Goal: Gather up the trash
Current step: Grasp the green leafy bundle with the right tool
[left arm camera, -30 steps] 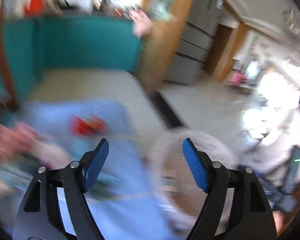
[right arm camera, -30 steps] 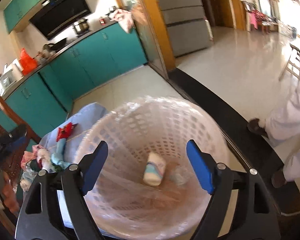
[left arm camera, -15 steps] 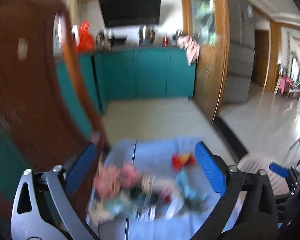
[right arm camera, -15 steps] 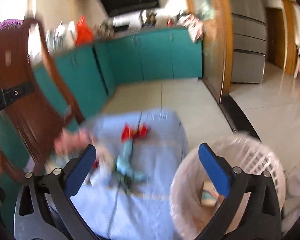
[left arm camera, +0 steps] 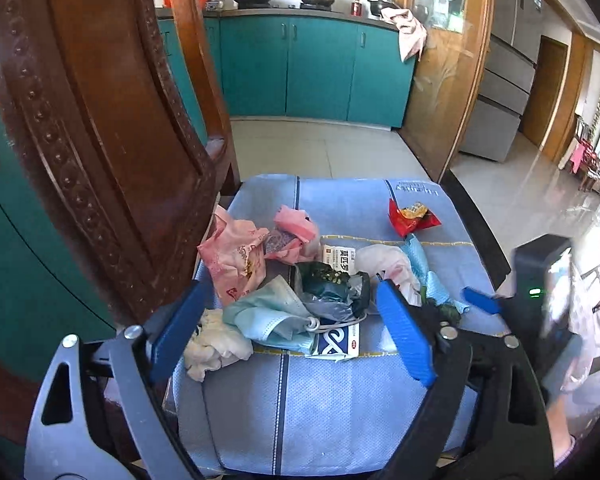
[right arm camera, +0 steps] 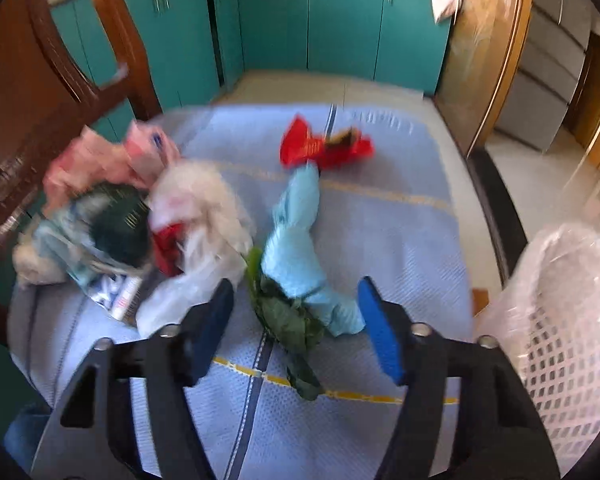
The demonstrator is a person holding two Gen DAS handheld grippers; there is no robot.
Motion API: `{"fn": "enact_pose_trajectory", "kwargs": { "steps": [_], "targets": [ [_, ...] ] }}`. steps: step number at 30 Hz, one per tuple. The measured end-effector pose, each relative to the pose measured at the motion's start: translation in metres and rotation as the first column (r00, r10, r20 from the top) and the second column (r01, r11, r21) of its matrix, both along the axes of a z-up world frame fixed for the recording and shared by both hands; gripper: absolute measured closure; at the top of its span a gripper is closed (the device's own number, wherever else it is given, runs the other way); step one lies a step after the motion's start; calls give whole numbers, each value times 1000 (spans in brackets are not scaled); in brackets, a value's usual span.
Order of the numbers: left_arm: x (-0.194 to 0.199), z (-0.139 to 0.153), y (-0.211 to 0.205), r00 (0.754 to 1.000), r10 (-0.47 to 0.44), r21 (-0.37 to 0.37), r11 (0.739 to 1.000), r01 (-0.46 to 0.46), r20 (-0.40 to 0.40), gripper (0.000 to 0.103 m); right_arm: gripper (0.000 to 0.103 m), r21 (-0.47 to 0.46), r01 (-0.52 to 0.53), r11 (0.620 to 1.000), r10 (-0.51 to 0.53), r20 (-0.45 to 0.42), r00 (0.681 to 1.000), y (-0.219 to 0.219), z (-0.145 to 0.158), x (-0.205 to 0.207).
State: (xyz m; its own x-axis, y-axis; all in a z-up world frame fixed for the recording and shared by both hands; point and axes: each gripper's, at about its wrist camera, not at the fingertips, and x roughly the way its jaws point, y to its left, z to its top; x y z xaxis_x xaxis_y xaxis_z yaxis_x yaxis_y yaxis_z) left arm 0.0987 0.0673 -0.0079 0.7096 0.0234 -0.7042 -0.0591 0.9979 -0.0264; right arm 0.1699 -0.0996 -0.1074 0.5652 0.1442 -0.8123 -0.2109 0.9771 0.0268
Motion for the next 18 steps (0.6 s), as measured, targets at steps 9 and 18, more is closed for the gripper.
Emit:
{"fn": "enact_pose_trajectory", "kwargs": {
  "steps": [9,18],
  "targets": [
    [35,-20,-7,997,-19,-50,999,16,-70,12,87,140,-65,988,72,-43,996,-15,-2,-46],
    [75,-48,-17,993,-14,-44,999,9,-118,34,72,136,-42,990,45,-14,999,-20,8,-55]
  ]
}}
